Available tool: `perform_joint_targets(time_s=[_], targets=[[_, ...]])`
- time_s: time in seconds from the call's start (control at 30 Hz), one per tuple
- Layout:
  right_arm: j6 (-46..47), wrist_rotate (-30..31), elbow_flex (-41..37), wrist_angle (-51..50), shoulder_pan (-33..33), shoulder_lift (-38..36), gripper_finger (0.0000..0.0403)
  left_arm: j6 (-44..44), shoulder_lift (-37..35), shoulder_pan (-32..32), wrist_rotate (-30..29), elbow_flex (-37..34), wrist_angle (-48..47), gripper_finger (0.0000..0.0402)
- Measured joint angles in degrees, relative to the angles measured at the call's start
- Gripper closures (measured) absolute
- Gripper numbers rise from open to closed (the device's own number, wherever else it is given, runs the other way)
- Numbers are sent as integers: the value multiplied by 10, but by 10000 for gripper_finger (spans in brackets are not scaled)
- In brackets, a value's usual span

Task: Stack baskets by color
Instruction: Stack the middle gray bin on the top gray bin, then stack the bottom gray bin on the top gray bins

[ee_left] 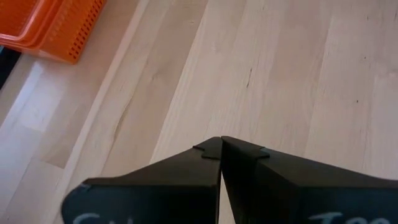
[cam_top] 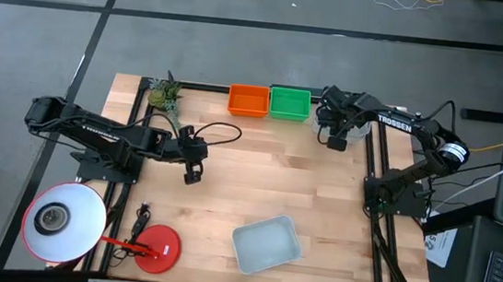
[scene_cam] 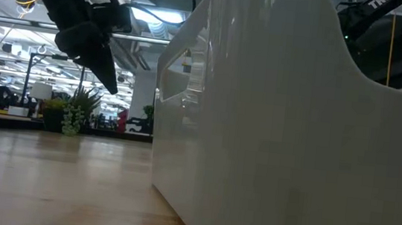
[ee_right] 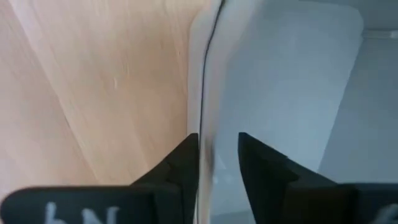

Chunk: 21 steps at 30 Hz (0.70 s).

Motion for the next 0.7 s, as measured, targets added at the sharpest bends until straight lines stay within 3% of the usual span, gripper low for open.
perform_joint_targets(time_s=[0.2,0.5,0.57,0.7], targets=[[12,0,0,-10,0,0,268,-3,0,0,0,0,0,400],[184,-13,28,-92,46,-11,265,-3,0,0,0,0,0,400],[203,-51,28,-103,65,-21,265,-3,0,0,0,0,0,400],[240,-224,28,-101,119,-35,265,-3,0,0,0,0,0,400]])
